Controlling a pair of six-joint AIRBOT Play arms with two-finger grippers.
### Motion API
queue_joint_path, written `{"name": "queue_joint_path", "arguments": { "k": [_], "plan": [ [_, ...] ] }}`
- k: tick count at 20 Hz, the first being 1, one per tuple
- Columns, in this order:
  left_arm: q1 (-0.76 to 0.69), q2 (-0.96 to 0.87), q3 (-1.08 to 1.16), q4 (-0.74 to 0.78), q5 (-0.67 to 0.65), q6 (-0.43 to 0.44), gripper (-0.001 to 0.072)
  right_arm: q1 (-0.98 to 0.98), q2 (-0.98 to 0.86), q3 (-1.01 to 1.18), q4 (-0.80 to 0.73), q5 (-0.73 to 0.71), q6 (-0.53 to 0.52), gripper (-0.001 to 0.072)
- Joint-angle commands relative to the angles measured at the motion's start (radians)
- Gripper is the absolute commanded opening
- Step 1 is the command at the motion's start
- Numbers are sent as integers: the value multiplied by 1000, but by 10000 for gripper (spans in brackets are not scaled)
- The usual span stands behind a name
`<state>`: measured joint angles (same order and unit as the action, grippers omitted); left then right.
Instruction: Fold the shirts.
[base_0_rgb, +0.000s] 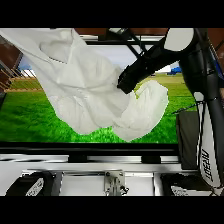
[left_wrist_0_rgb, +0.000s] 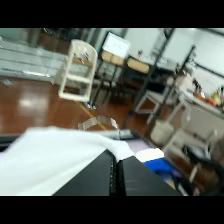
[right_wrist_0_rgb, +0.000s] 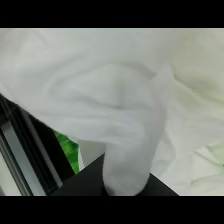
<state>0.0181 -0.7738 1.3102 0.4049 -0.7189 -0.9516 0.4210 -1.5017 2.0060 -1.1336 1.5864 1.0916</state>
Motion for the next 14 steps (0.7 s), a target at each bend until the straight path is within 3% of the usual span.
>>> {"name": "queue_joint_path", "arguments": {
  "k": [1, 3, 5, 6, 8, 12, 14],
  "plan": [
    [-29, 0, 26, 318, -158, -176, 40, -49, 24, 54, 100, -23, 104, 54],
    [-29, -10, 26, 484, -126, -268, 41, -58, 61, 54, 140, 0, 105, 54],
    [-33, -42, 26, 479, -100, -293, 44, -58, 93, 54, 156, 10, 115, 54],
    [-44, -64, 27, 446, -101, -292, 127, -58, 106, 54, 185, 8, 126, 54],
    [-77, -98, 27, 386, -95, -292, 676, -58, 131, 54, 199, -4, 142, 54],
    [-95, -90, 37, 381, 18, -279, 701, -59, 191, 54, 127, -114, 225, 55],
    [-93, -79, 85, 381, 59, -194, 700, -59, 217, 54, 15, -158, 306, 55]
  ]
}}
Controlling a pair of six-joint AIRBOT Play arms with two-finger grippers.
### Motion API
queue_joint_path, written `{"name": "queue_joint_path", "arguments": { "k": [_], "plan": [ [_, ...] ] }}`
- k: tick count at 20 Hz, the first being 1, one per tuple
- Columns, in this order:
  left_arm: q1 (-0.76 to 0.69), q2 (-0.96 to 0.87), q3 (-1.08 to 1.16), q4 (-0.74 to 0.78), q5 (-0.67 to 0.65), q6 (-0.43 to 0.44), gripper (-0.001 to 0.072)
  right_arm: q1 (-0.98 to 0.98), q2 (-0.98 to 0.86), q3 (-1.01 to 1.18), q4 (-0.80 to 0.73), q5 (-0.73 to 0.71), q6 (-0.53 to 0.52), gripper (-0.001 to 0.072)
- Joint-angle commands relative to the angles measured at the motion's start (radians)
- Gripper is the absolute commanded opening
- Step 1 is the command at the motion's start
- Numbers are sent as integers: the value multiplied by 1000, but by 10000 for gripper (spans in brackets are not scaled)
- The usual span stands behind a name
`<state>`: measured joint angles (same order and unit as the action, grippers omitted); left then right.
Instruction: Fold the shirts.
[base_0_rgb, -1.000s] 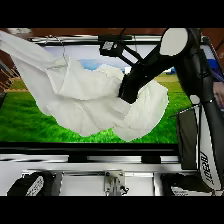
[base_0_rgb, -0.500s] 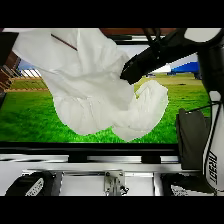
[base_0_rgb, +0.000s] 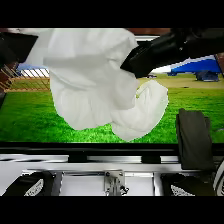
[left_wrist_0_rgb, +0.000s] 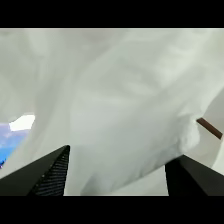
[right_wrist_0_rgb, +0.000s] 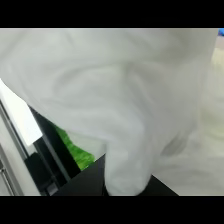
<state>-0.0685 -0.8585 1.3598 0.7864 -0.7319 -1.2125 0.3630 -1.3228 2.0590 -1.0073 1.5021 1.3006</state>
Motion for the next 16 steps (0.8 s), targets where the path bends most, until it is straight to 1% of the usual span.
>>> {"name": "queue_joint_path", "arguments": {
  "k": [1, 2, 4, 7, 9, 11, 14, 16],
  "plan": [
    [-7, 11, 70, -1, 92, 116, 700, -3, 46, 1, -177, -75, 126, 54],
    [-7, 17, 100, -1, 117, 146, 700, -19, 51, 1, -217, -73, 157, 54],
    [-7, 24, 157, -1, 157, 154, 700, -83, 55, 1, -226, -102, 214, 54],
    [-7, 32, 188, -1, 152, 153, 700, -230, 71, 1, -229, -226, 288, 54],
    [-7, 27, 188, 0, 102, 153, 700, -358, 79, 1, -235, -261, 337, 54],
    [-7, 19, 187, 0, 38, 153, 700, -496, 80, 1, -235, -231, 361, 54],
    [-7, 5, 187, 7, -48, 153, 700, -677, 80, 1, -234, -167, 364, 54],
    [-7, -3, 187, 7, -86, 153, 700, -765, 87, 1, -233, -159, 364, 54]
  ]
}}
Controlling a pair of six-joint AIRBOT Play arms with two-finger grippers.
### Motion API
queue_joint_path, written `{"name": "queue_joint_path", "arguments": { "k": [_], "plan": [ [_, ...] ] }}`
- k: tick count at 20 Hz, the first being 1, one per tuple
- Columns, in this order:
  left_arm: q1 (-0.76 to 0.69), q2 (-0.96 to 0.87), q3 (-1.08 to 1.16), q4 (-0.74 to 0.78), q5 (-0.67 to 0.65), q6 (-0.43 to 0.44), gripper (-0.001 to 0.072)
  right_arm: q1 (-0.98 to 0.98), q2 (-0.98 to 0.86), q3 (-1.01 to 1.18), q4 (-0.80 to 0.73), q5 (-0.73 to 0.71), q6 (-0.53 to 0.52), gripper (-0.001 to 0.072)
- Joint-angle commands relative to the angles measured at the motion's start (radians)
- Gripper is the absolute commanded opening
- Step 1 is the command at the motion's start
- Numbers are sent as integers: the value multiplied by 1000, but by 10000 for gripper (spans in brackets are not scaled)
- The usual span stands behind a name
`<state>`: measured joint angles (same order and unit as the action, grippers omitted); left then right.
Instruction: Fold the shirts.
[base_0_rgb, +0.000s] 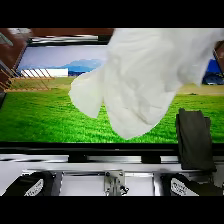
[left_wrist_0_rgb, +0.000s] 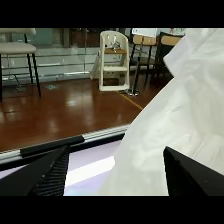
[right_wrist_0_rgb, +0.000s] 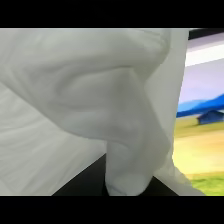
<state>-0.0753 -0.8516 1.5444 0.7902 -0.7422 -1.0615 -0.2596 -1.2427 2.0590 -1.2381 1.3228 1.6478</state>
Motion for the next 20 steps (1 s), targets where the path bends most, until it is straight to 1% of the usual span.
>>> {"name": "queue_joint_path", "arguments": {
  "k": [1, 2, 5, 6, 8, 12, 15, 16, 20],
  "plan": [
    [0, -15, 3, 3, -89, 2, 700, -176, 15, 1, -5, 17, 17, 54],
    [0, -19, 3, 3, -98, 2, 700, -205, 22, 1, -16, 17, 18, 54],
    [0, -30, 3, 3, -108, 2, 700, -287, 35, 1, -128, 34, 59, 54],
    [0, -32, 3, 3, -108, 2, 700, -316, 39, 1, -140, 35, 65, 54],
    [0, -34, 3, 3, -108, 2, 700, -375, 51, 1, -151, 20, 69, 54],
    [0, -34, 3, 3, -109, 2, 700, -481, 80, 1, -281, -17, 95, 53],
    [0, -34, 3, 3, -109, 2, 700, -540, 95, 1, -280, -63, 89, 53],
    [0, -35, 3, 3, -109, 2, 700, -543, 96, 1, -282, -80, 76, 53],
    [0, -35, 3, 3, -112, 2, 700, -543, 88, 1, -307, -181, 82, 53]
  ]
}}
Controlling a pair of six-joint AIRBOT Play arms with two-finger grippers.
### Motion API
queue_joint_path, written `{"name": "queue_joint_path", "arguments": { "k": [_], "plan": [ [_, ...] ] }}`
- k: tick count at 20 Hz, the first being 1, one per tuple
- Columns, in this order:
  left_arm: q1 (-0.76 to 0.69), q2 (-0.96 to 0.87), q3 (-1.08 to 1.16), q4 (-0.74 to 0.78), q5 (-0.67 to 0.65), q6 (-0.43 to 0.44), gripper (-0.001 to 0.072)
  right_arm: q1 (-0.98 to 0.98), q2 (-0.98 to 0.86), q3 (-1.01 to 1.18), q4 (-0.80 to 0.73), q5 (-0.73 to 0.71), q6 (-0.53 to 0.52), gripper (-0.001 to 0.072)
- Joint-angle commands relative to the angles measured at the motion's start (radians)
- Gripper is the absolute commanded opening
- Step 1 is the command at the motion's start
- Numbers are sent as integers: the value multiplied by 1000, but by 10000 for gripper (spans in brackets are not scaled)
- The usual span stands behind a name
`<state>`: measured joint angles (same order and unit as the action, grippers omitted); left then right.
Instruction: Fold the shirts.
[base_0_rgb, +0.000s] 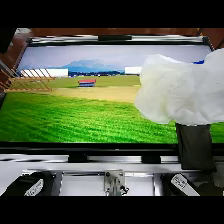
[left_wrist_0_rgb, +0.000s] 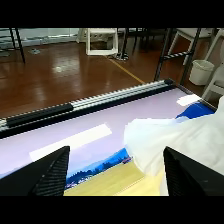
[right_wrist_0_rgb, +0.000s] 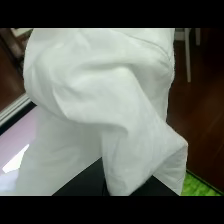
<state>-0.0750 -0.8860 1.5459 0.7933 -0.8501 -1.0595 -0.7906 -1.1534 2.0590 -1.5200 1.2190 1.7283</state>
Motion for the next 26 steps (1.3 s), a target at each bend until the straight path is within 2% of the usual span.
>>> {"name": "queue_joint_path", "arguments": {
  "k": [1, 7, 11, 16, 22, 26],
  "plan": [
    [0, 0, 1, 0, -12, 0, 700, -13, -3, 1, -39, -98, 15, 53],
    [0, 0, 1, 0, -109, 0, 700, -13, -5, 1, -194, -96, 24, 53],
    [0, 0, 1, 0, -112, 0, 699, -13, -8, 0, -266, -57, 18, 53],
    [0, 0, 1, 0, -112, 0, 699, -14, -7, 0, -453, 16, 22, 51],
    [0, 0, 1, 0, -112, 0, 699, -190, 27, 0, -431, 63, 25, 51],
    [0, 0, 1, 0, -112, 0, 699, -352, 40, 0, -328, 140, -53, 51]
  ]
}}
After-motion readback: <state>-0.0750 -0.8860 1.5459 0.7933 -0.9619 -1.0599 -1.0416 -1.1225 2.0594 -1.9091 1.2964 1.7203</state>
